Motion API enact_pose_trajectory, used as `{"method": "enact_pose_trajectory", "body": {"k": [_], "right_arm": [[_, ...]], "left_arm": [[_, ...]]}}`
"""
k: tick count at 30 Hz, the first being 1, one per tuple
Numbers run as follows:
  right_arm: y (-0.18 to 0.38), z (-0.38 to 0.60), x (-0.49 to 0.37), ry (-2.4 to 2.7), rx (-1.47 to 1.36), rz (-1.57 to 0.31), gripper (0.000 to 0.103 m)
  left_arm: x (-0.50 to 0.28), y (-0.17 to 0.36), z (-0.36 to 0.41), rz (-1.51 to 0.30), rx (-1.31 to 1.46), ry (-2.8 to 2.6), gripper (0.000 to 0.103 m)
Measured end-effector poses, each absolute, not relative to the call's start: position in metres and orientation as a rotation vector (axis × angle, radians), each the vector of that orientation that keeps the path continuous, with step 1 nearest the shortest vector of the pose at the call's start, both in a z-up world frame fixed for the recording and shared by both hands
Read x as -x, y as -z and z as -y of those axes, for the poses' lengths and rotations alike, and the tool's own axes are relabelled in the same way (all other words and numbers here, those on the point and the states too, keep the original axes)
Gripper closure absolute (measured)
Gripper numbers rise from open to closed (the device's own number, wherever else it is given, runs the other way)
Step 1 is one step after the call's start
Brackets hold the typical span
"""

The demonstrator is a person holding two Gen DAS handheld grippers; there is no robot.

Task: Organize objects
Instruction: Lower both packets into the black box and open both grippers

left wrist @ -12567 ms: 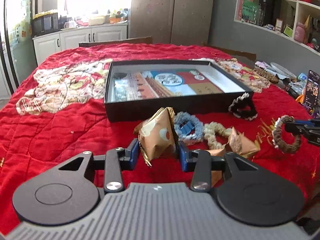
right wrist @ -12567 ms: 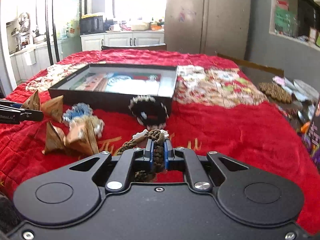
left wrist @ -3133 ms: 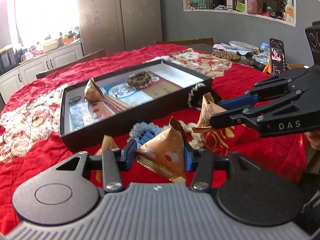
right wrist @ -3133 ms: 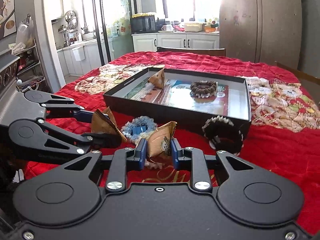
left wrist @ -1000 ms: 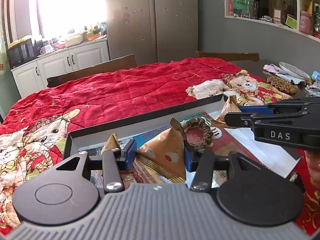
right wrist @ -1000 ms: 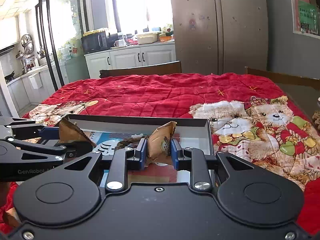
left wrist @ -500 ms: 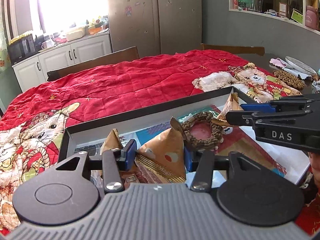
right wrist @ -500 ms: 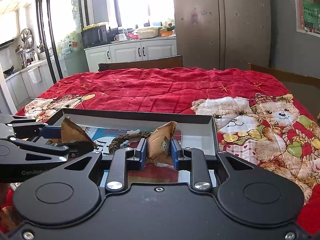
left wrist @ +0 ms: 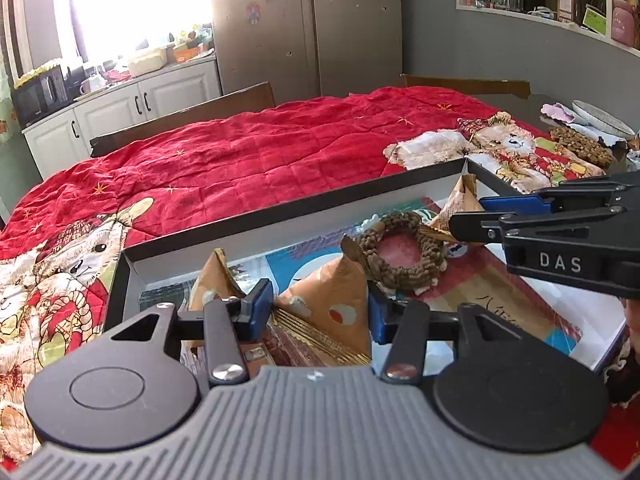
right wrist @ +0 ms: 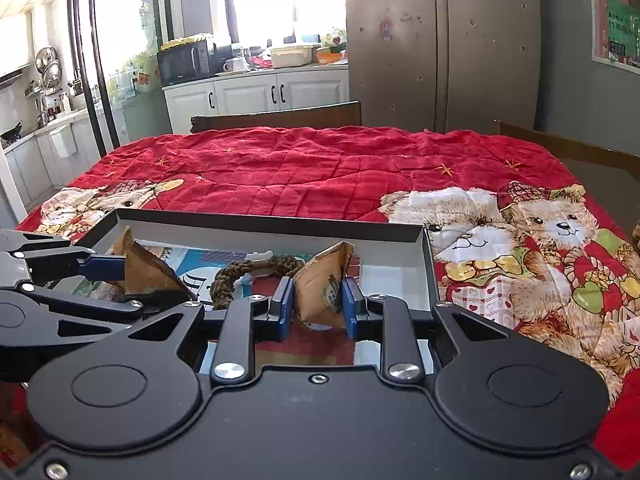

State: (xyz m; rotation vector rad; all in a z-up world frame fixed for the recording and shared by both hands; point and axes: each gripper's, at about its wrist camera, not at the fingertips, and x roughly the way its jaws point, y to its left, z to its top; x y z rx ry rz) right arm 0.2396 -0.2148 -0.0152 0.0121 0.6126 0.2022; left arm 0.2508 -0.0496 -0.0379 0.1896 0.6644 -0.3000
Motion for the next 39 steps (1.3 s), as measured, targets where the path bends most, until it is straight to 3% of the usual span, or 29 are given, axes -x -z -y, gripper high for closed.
{"method": "enact_pose_trajectory", "body": {"k": [10,19,24,29,39], "right_arm": [[0.0156,0.2152,-0.2422,-0.205,-0.005,-0.619,0.077],[0.0151,0.2173,-0.2437,-0.202,-0.025,-0.622,0.069],[0.0147,0.2191,-0.2437,-0.198,-0.028,-0.616,0.061],[0.0123,0.2215,-0.2413,-0.181,-0.048,-0.587,0.05],[0.0127,0.2222,-0.2448,-0.171,-0.041,-0.567,0.049]], "left_arm": [[-0.2526,0.0395,0.0506,-0.682,-0.194,0.298,0.049],[-0.2541,0.0391,0.0481,-0.685,-0.175,0.296,0.044],[-0.2531,0.0379,0.0481,-0.677,-0.176,0.297,0.035],[-0.2514,0.0366,0.048,-0.659,-0.167,0.286,0.033],[-0.2558,0.0331,0.0436,-0.62,-0.127,0.274,0.033]]}}
